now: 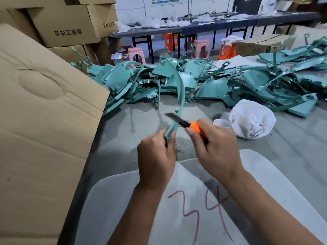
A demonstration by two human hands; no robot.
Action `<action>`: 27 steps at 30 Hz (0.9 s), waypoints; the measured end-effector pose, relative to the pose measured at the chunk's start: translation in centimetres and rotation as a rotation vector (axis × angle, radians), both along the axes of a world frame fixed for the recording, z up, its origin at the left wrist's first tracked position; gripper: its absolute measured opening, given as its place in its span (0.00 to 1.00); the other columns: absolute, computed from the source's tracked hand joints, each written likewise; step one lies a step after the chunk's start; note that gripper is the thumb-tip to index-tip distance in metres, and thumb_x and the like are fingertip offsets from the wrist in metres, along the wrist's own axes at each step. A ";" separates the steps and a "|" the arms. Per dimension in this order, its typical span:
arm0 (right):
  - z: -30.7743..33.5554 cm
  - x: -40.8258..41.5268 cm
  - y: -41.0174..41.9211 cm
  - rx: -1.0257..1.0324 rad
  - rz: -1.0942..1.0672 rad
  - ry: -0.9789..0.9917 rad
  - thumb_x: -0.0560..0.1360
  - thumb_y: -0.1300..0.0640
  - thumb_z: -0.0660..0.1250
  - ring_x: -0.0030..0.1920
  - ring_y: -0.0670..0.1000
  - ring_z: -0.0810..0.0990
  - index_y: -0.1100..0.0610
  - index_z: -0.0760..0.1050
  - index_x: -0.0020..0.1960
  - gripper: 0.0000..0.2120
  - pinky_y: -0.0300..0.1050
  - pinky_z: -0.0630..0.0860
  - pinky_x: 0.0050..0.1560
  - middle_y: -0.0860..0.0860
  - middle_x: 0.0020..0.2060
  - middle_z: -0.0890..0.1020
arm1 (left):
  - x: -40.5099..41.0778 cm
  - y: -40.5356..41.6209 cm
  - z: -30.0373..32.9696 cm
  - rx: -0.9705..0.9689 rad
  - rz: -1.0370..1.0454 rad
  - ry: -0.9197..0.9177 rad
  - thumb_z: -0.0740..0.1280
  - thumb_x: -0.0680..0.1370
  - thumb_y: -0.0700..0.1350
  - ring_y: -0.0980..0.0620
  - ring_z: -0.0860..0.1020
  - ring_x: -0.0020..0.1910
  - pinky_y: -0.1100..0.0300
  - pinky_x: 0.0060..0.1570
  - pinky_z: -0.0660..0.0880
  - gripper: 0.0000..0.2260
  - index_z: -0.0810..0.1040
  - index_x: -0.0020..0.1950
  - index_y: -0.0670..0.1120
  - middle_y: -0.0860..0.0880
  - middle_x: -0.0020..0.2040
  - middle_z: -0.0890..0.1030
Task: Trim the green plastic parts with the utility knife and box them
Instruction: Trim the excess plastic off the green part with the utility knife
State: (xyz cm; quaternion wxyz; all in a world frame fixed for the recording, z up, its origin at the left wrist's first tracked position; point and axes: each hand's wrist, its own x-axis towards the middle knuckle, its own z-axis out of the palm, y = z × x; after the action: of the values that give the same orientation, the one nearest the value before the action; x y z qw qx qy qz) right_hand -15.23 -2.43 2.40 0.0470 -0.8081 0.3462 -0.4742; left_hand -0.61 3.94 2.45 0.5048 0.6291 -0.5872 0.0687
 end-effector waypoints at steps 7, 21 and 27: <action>-0.2 -1.6 -1.1 0.023 -0.083 -0.101 0.85 0.50 0.63 0.26 0.50 0.66 0.56 0.68 0.38 0.19 0.49 0.62 0.29 0.45 0.26 0.67 | -0.3 0.0 0.4 0.042 0.043 -0.029 0.66 0.82 0.48 0.64 0.65 0.23 0.77 0.29 0.64 0.13 0.84 0.48 0.40 0.56 0.30 0.71; -0.8 -0.3 -2.1 0.075 -0.142 -0.110 0.85 0.49 0.64 0.26 0.51 0.66 0.55 0.66 0.38 0.19 0.50 0.60 0.29 0.46 0.26 0.68 | 2.4 -0.4 -0.1 0.046 -0.075 0.053 0.66 0.80 0.51 0.54 0.63 0.24 0.54 0.24 0.63 0.14 0.80 0.39 0.43 0.56 0.24 0.64; -1.2 -2.2 -3.5 0.139 -0.302 -0.232 0.85 0.45 0.60 0.27 0.54 0.74 0.56 0.70 0.40 0.19 0.53 0.69 0.30 0.50 0.27 0.73 | 3.3 -0.3 -0.3 0.095 -0.223 0.163 0.67 0.79 0.51 0.42 0.73 0.30 0.46 0.28 0.71 0.12 0.84 0.45 0.45 0.43 0.30 0.77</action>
State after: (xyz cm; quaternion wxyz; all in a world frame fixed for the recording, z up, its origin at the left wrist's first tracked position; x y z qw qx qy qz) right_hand -17.42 -5.88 1.17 0.0705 -0.6818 0.4875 -0.5409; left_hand 2.73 3.68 2.13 0.5249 0.5866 -0.6131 -0.0672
